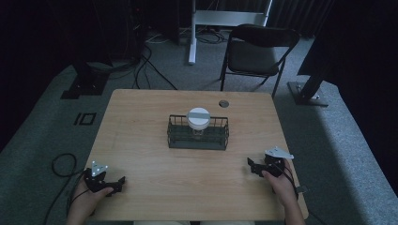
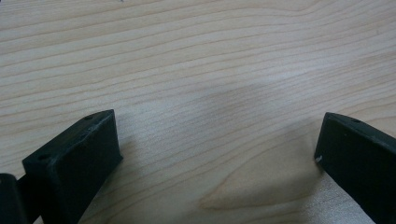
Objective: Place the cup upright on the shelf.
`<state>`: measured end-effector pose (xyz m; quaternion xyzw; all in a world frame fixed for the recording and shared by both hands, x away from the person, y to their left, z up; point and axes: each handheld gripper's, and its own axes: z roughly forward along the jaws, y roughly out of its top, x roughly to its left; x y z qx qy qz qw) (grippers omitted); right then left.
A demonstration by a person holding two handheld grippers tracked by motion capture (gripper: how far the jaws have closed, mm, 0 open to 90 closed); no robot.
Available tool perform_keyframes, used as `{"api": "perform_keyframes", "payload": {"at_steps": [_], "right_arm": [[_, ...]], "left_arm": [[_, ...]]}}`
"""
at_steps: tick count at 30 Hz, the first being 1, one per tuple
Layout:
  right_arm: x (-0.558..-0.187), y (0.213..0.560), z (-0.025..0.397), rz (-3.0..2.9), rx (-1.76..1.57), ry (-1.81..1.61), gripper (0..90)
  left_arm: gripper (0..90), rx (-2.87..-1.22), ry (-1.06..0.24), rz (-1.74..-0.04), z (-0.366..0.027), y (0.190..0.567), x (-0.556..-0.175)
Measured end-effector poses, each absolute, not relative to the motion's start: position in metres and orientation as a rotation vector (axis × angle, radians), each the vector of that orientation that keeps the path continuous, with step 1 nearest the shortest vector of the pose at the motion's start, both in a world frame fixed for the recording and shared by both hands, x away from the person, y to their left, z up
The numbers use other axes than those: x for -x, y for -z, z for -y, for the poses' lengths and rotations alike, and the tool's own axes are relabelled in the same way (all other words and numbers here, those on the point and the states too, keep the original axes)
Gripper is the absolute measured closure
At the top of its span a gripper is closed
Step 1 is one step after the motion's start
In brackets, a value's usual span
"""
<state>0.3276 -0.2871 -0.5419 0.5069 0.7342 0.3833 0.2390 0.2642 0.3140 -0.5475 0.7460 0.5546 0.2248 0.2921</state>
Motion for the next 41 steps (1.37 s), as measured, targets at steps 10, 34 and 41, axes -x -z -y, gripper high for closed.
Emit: {"api": "perform_keyframes", "payload": {"at_steps": [10,34,41], "right_arm": [[-0.3283,0.5481,0.289,-2.009,-1.425,-0.986,13.0],[-0.3324,0.551,0.2914,-2.076,-1.46,-0.904,12.4],[-0.3326,0.5509,0.2914,-2.08,-1.457,-0.904,12.0]], "left_arm": [[0.3,-1.988,-0.599,-1.478,-0.314,0.5475,-0.2642],[0.3,-1.989,-0.599,-1.478,-0.314,0.5475,-0.2642],[0.2,-1.986,-0.599,-1.479,-0.3139,0.5475,-0.2642]]}}
